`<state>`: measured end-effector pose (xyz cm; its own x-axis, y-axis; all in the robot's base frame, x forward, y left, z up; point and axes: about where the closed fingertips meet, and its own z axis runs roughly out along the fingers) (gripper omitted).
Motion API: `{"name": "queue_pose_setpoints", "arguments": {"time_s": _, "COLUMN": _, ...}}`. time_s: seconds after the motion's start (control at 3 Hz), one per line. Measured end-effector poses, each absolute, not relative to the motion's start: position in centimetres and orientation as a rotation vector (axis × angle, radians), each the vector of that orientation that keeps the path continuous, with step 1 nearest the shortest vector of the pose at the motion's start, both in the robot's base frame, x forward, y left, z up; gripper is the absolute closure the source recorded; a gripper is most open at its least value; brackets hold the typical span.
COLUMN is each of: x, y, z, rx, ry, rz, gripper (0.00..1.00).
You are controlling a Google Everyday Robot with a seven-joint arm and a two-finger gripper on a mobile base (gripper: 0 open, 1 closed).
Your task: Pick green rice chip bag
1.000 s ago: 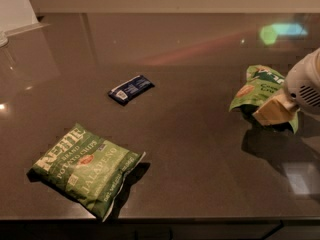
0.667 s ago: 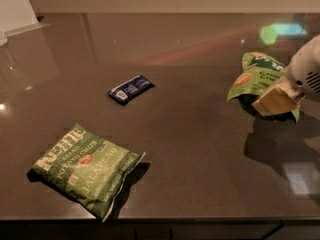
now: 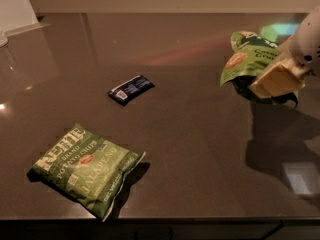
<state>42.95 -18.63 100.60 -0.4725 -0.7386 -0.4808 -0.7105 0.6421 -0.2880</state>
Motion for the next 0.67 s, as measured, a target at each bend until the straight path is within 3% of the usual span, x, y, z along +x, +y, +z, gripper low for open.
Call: {"name": "queue_pose_setpoints", "arguments": {"time_s": 0.67, "x": 43.19, "y": -17.73, "z": 104.16, "rx": -1.183, "ry": 2.2, "rz": -0.064, "gripper": 1.0}}
